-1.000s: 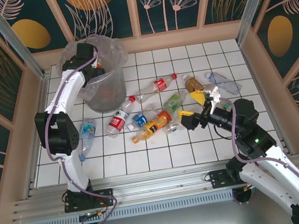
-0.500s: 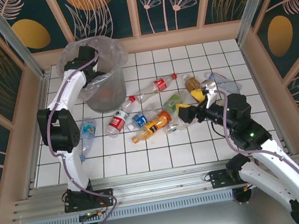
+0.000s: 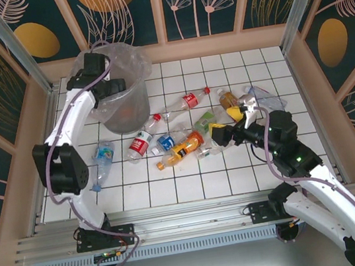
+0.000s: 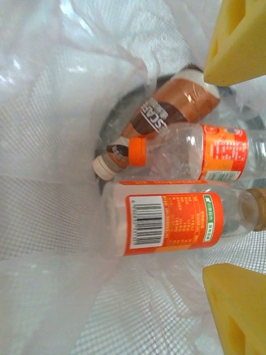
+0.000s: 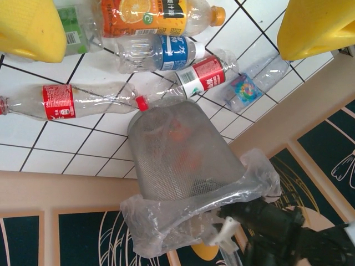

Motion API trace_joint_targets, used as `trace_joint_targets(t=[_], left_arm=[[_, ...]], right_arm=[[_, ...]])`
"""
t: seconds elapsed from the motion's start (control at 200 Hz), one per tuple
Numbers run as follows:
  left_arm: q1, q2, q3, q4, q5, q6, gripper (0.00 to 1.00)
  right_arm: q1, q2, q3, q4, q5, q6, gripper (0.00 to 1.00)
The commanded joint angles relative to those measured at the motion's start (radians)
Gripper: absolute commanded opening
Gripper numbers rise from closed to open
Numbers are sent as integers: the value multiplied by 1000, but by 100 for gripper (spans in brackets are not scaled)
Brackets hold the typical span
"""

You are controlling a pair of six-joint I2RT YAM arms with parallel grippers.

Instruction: Put the plastic bottles in the bin

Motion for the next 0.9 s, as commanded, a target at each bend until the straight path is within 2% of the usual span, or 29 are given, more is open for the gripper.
trace_joint_targets(t=[0.0,0.235,0.47,0.896], left_arm=[[6,-101,-98,125,35,-60,84],[3,-363,-350,321,93,-99,89],[4,-575,-534,442,121,-98,97],[4,-704,-633,576,120,-126,97]], right_arm=[[-5,-1,36,7,-26,-11,98],[-5,-3,34,10,-41,-22,98],[-8,9,33,21,-64,-26,98],[-9,13,34,21,-75,-23,97]])
